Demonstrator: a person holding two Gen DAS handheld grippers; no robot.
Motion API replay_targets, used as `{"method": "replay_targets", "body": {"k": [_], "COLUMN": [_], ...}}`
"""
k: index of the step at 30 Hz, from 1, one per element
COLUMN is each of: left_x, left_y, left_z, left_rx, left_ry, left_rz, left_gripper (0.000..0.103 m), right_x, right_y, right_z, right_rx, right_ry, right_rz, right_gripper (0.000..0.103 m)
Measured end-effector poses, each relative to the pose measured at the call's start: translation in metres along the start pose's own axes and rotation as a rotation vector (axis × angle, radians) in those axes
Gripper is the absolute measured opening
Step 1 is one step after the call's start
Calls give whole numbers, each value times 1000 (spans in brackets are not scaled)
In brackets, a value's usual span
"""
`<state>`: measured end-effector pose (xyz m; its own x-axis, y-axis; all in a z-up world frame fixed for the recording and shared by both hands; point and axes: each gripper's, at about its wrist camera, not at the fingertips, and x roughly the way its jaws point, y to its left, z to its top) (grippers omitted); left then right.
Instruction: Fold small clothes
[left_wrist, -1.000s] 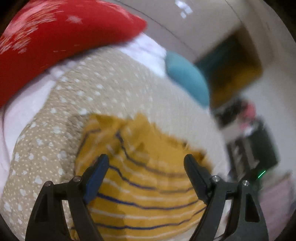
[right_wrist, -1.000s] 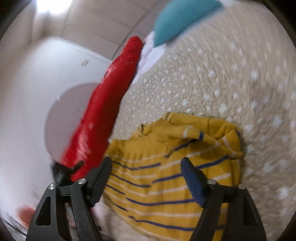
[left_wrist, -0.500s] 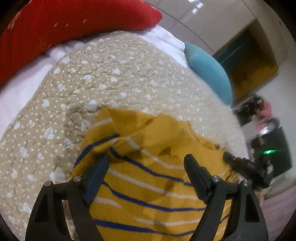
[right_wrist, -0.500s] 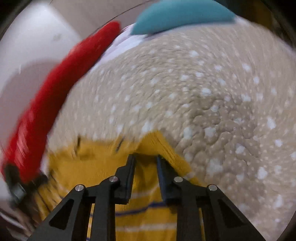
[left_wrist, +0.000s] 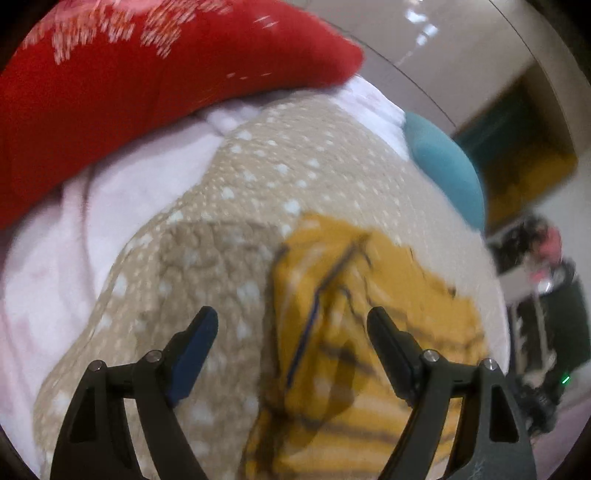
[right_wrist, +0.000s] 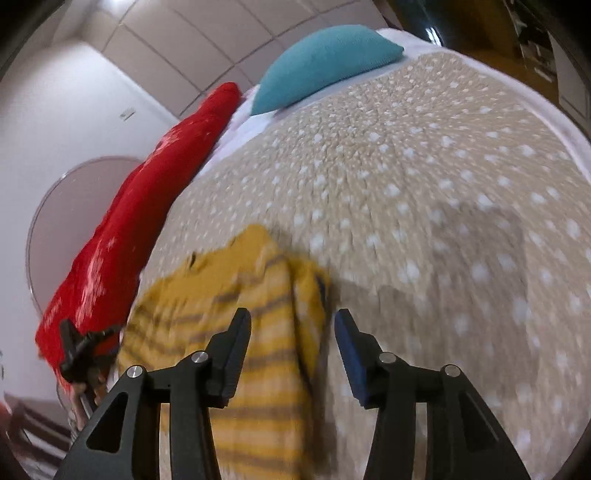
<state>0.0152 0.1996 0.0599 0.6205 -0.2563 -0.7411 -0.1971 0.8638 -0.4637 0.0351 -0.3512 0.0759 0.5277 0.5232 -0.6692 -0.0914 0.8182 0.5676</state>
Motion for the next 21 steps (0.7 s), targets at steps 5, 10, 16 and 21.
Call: {"method": "replay_targets", "body": {"k": [5,10,16,21], "left_x": [6,29,-4,-11], "left_y": [-18,-7,7,44], "left_z": [-34,-47,-38,-41], "left_rx": [89,173,126,-33], "left_ry": [34,62,1,-28], "left_rz": [41,182,153,66], "left_gripper": [82,84,84,84], "right_x": [-3,43,20,-3], "right_y": [41,38,31,76], "right_z": [-47,-70,-74,-82], "right_rx": [-175,-193,-178,-312], "right_ry": [-37,40,17,-32], "right_rz": [-54,-194,-203,-196], "right_gripper": [51,48,50,52]}}
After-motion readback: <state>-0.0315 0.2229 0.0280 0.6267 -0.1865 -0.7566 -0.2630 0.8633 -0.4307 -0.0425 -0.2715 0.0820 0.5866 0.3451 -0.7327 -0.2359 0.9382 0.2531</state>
